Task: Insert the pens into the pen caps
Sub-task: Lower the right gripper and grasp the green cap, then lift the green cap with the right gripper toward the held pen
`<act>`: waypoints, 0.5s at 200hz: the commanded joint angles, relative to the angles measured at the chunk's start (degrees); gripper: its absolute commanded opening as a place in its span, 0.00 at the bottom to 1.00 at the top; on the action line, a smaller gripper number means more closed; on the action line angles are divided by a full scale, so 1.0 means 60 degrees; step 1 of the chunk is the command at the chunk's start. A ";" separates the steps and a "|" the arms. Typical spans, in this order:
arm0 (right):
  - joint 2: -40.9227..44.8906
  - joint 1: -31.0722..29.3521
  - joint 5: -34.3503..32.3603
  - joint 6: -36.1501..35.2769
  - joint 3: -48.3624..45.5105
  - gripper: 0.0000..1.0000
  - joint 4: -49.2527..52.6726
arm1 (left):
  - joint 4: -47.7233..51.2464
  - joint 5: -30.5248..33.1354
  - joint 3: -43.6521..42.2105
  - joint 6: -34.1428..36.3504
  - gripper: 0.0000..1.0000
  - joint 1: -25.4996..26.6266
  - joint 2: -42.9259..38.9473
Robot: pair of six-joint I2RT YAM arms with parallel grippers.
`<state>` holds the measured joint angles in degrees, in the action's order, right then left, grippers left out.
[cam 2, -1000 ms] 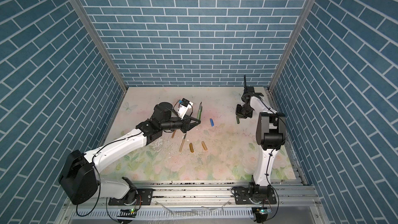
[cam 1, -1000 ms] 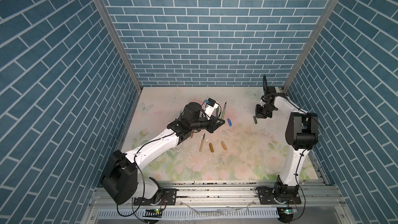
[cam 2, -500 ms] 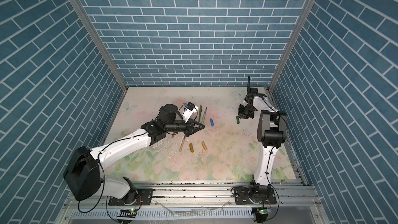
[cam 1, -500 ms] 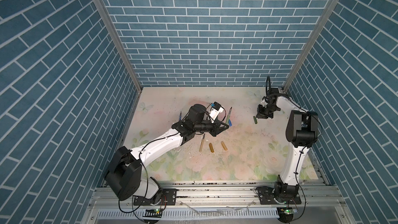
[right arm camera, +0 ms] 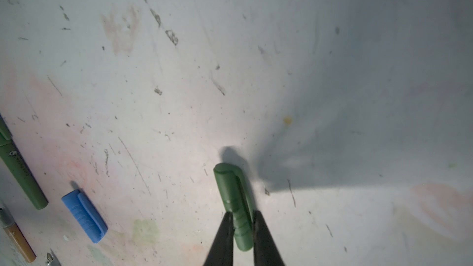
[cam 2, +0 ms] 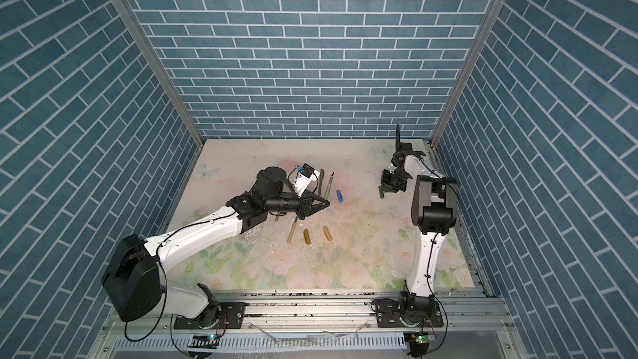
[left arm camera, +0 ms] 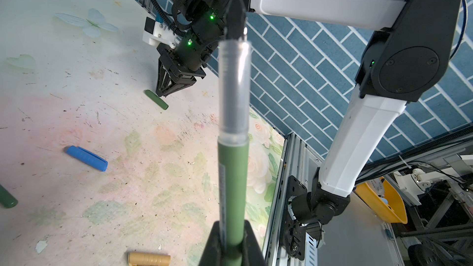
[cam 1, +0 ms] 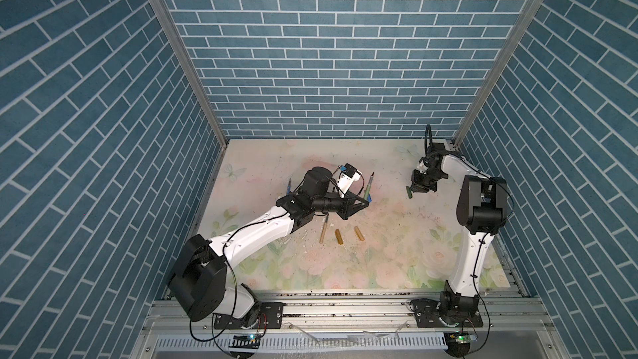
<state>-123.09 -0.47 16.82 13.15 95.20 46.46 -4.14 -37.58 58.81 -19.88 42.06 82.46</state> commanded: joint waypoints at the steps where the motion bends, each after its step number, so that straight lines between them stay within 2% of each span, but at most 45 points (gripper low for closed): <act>1: -0.0272 -0.0035 0.0126 -0.0168 0.0013 0.18 0.0168 | 0.0045 -0.0064 0.0262 0.0175 0.00 0.0119 0.0152; 100: -0.0359 -0.0121 0.0185 -0.0111 -0.0039 0.20 0.0218 | 0.0117 -0.0039 0.0306 0.0233 0.00 0.0196 0.0188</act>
<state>-124.01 -0.73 17.82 13.19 95.18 46.44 -3.73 -37.56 58.92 -19.59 42.81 83.11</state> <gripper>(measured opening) 0.200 0.131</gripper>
